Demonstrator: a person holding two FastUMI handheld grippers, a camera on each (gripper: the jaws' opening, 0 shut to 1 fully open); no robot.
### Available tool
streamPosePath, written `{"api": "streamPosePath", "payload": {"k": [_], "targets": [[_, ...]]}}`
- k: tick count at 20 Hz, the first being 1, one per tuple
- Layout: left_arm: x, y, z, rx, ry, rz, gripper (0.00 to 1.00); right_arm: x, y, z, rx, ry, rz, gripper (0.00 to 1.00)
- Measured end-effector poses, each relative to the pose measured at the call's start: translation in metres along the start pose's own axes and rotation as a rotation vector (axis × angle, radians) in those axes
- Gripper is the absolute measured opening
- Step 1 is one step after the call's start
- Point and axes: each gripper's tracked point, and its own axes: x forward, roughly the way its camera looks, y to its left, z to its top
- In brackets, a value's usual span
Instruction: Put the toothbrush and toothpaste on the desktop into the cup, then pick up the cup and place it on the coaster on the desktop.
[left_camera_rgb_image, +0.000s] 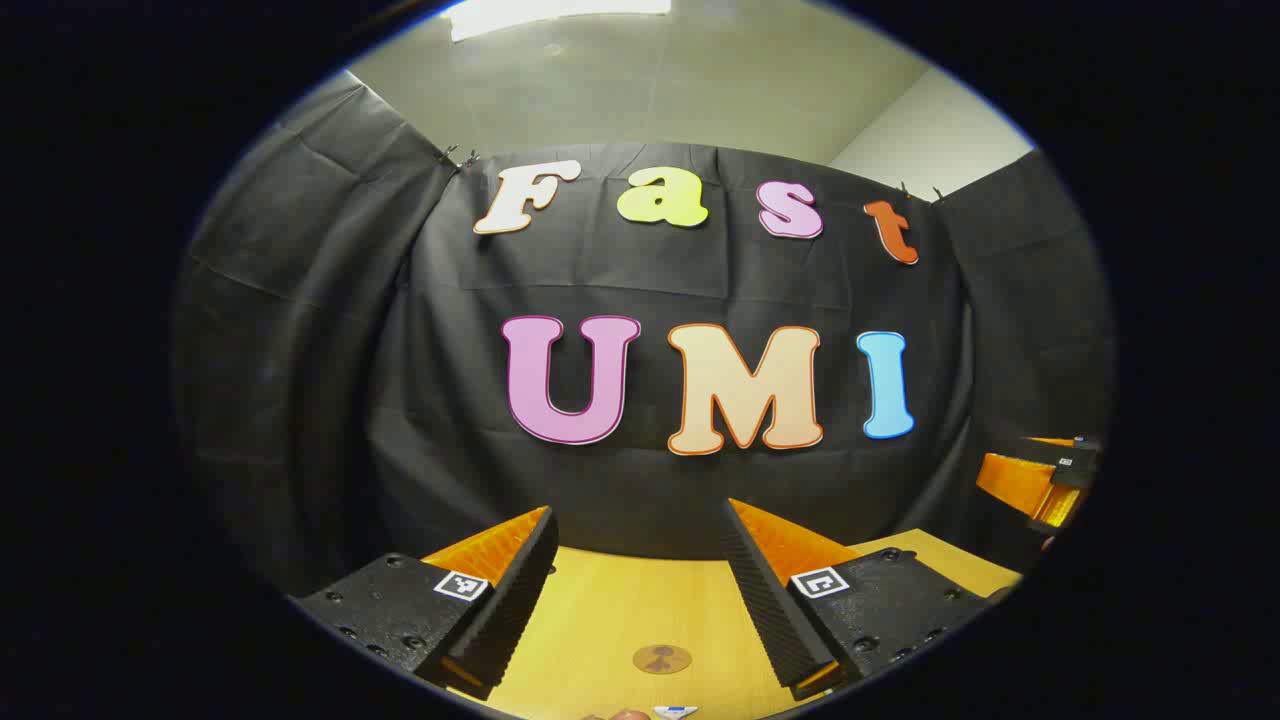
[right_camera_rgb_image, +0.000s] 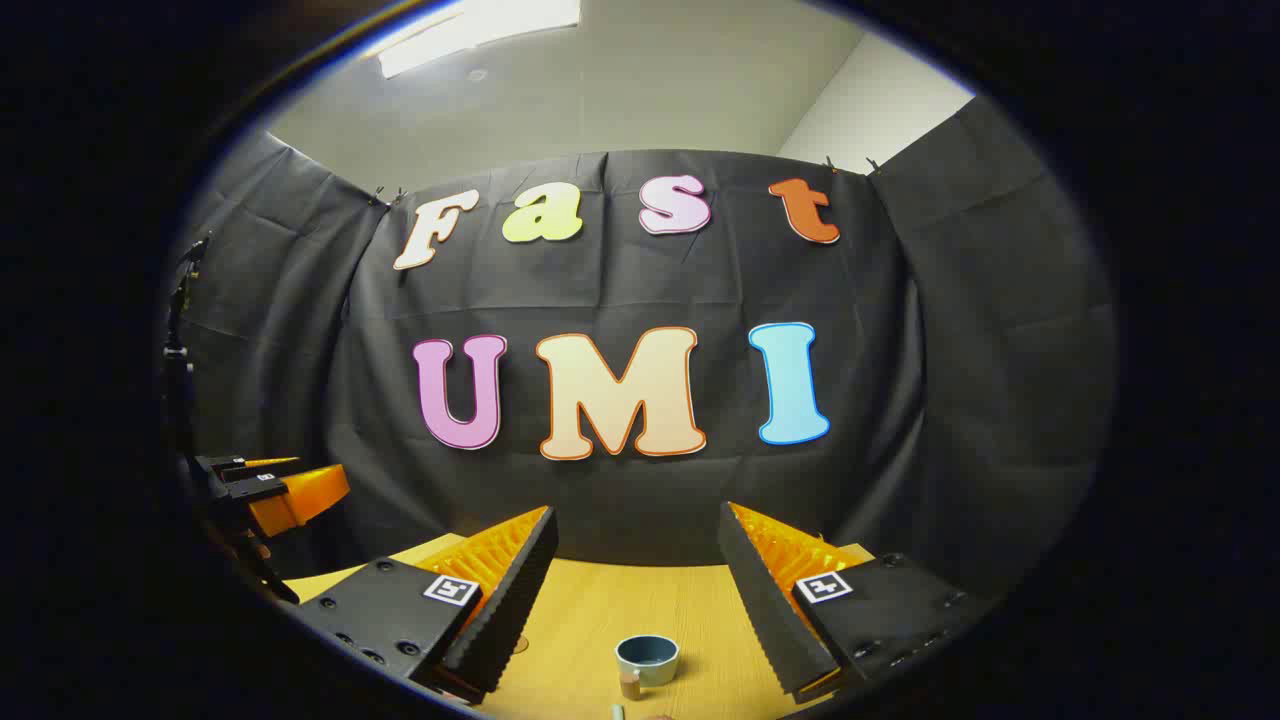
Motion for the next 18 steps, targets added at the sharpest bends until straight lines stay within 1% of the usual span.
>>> {"api": "streamPosePath", "payload": {"k": [6,9,18], "targets": [[0.003,0.005,-0.008,0.001,0.009,-0.002,0.93,-0.002,0.003,-0.011,-0.011,0.033,-0.002,0.99],[0.006,0.009,-0.01,0.005,0.011,0.006,0.94,-0.003,0.003,-0.01,-0.025,0.022,-0.017,0.99],[0.005,0.018,-0.017,0.026,0.03,0.025,0.94,-0.003,0.002,-0.025,-0.049,0.052,-0.013,0.99]]}}
